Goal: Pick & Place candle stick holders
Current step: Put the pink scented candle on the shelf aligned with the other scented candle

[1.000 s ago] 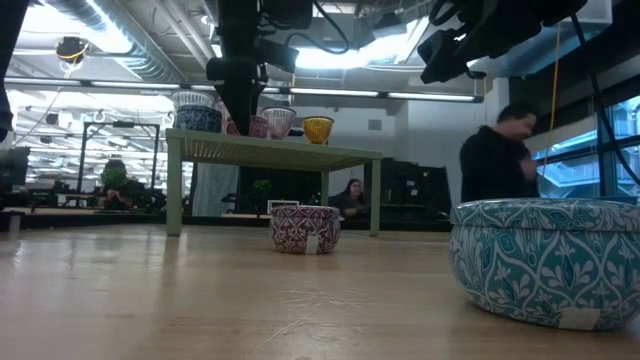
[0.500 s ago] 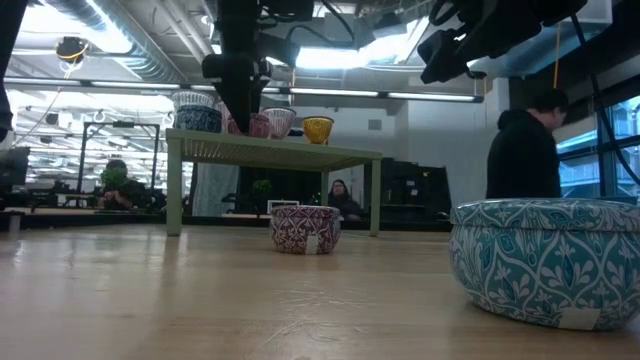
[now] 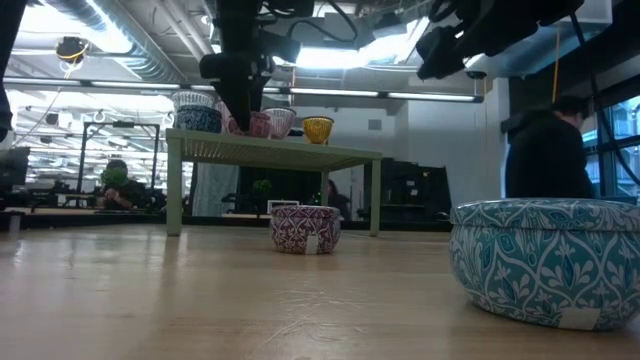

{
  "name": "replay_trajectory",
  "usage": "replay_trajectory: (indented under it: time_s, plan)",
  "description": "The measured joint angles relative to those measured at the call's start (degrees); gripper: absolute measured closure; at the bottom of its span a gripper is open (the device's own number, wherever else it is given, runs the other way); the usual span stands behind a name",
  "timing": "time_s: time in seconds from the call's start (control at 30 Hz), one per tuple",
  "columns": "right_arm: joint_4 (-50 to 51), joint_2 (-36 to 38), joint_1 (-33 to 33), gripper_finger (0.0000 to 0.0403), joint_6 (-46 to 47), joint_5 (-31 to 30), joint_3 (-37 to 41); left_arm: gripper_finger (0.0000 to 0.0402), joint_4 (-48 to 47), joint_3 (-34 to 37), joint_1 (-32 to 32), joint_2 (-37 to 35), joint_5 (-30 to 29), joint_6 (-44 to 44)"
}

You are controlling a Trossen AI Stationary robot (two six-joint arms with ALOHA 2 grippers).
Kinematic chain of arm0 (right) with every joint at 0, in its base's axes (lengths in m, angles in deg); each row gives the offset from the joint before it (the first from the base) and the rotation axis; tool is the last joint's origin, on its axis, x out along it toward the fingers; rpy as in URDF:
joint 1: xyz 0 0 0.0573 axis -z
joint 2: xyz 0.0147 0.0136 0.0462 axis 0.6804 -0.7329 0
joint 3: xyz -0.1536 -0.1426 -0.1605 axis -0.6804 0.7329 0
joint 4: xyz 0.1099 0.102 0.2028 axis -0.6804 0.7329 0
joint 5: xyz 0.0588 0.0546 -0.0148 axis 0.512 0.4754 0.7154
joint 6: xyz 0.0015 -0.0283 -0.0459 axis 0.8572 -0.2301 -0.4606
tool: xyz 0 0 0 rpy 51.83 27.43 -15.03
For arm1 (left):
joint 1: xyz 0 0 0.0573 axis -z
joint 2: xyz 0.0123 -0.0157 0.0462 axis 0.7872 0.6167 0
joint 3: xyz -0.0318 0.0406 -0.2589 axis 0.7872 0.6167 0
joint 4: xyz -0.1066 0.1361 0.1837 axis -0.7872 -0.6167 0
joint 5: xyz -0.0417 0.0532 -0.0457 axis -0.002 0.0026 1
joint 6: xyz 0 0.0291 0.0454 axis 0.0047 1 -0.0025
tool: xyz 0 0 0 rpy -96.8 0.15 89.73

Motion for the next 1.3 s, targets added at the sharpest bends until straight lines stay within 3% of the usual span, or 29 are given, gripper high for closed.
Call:
replay_trajectory:
  time_s: [0.13, 0.27, 0.53, 0.8, 0.87, 1.0, 1.2, 1.3]
  plan:
    - [-8.9, -0.7, 0.0, 0.0139, -6.2, 0.0, 0.0, 0.0068, 0.0, 0.0, 0.0, 0.0, -0.4, 0.0]
    - [-22.5, -5.0, 0.0, 0.0139, -6.4, 0.0, 0.0, 0.0068, 0.0, 0.0, 0.0, 0.0, -0.4, 0.0]
    - [-27.9, -14.8, 0.0, 0.0139, -8.5, -0.4, 0.0, 0.0068, -0.1, 0.0, 0.0, 0.0, -0.2, 0.0]
    - [-33.0, -15.8, 0.0, 0.0139, -8.2, -22.1, 0.0, 0.0068, -0.3, 0.0, 0.0, 0.0, 0.1, 0.5]
    - [-35.4, -16.2, 0.3, 0.0147, -6.1, -24.0, 0.0, 0.0068, -0.3, 0.0, 0.0, 0.0, 0.1, 0.5]
    - [-42.0, -18.9, 1.4, 0.0207, -3.4, -21.5, 0.0, 0.0068, -0.3, 0.0, 0.0, 0.0, 0.1, 1.5]
    - [-54.6, -26.2, 3.4, 0.0379, -2.1, -21.0, 0.0, 0.0068, -0.2, 0.0, 0.0, 0.0, 0.0, 1.7]
    - [-61.0, -29.6, 4.4, 0.0389, -1.7, -21.7, 0.0, 0.0068, 0.0, 0.0, 0.0, 0.0, 0.1, 2.0]
